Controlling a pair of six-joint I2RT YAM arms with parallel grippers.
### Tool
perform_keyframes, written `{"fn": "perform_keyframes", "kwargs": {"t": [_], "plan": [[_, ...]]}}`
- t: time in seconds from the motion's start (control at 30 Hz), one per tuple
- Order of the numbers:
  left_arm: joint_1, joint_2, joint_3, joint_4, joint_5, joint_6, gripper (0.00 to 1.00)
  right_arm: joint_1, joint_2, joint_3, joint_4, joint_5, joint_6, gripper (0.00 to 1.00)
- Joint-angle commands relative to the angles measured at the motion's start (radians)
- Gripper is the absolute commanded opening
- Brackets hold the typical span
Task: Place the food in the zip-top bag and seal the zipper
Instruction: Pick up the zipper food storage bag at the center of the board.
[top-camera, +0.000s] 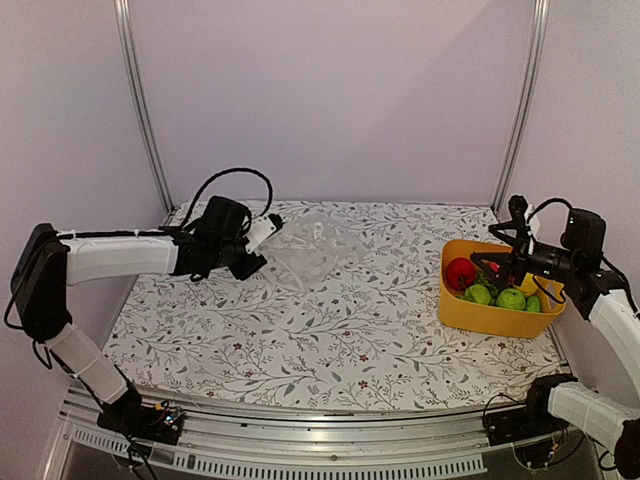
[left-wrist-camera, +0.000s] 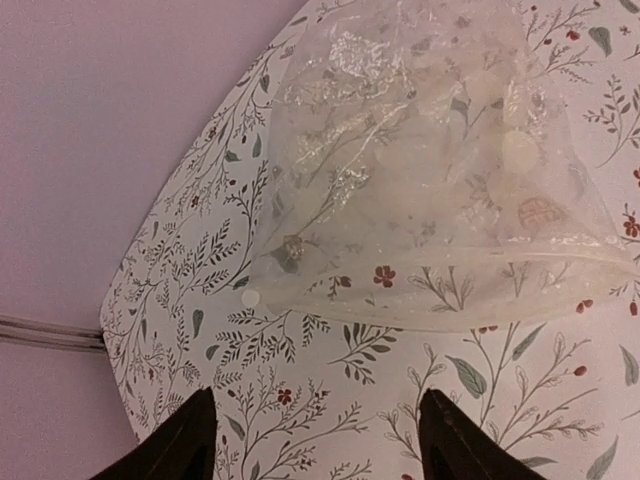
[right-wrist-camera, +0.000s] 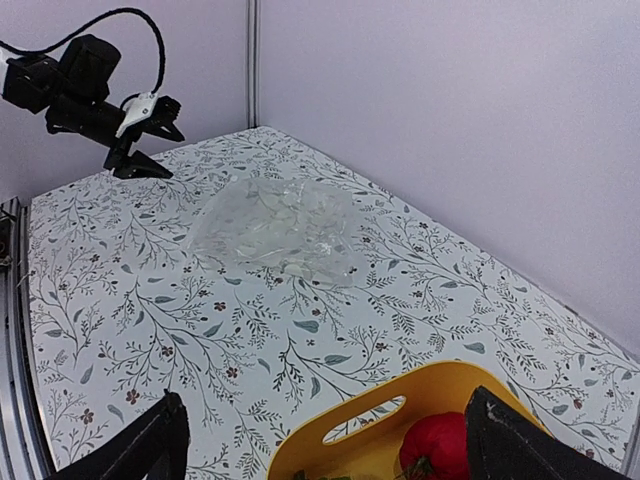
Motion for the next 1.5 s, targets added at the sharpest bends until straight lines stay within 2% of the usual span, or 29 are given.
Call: {"fn": "perform_keyframes", "kwargs": {"t": [0.0, 0.17, 0.37, 0.53, 0.6, 0.73, 0.9, 1.0, 1.07, 1.17, 1.23, 1.33, 1.47], "plan": [[-0.020, 0.098, 0.064, -0.017, -0.117, 0.157, 0.69, -0.003, -0.018, 0.000, -0.023, -0.028, -0.037, 0.95], [-0.020, 0.213, 0.097, -0.002, -0.134, 0.282, 0.68, -0.002, -0.022, -0.004, -0.035, -0.036, -0.045, 0.96], [-0.032, 0.305, 0.115, 0.116, -0.128, 0.372, 0.68, -0.003, -0.024, -0.006, -0.038, -0.035, -0.049, 0.96], [-0.033, 0.388, 0.126, 0.307, -0.137, 0.461, 0.65, -0.003, -0.023, -0.007, -0.040, -0.024, -0.053, 0.97], [-0.037, 0.421, 0.136, 0.362, -0.134, 0.492, 0.58, -0.002, -0.020, -0.008, -0.042, -0.021, -0.056, 0.97], [-0.061, 0.467, 0.158, 0.438, -0.132, 0.547, 0.37, -0.003, -0.014, -0.009, -0.043, -0.013, -0.060, 0.97], [-0.111, 0.471, 0.210, 0.401, -0.126, 0.544, 0.09, -0.003, -0.008, -0.009, -0.043, -0.011, -0.061, 0.97], [-0.144, 0.424, 0.258, 0.320, -0.134, 0.455, 0.03, -0.003, -0.001, -0.010, -0.038, -0.012, -0.058, 0.97], [-0.162, 0.373, 0.302, 0.257, -0.135, 0.336, 0.00, -0.003, 0.004, -0.008, -0.032, -0.003, -0.053, 0.96], [-0.167, 0.276, 0.369, 0.152, -0.083, 0.005, 0.00, -0.003, 0.010, 0.003, -0.026, 0.009, -0.034, 0.94], [-0.166, 0.205, 0.364, 0.140, -0.031, -0.187, 0.00, -0.002, 0.011, 0.025, -0.026, 0.011, -0.016, 0.93], [-0.167, 0.109, 0.310, 0.161, 0.037, -0.405, 0.00, -0.002, 0.015, 0.094, -0.046, -0.020, 0.023, 0.91], [-0.169, 0.031, 0.255, 0.174, 0.052, -0.675, 0.00, 0.016, 0.061, 0.231, -0.119, -0.101, 0.073, 0.86]]}}
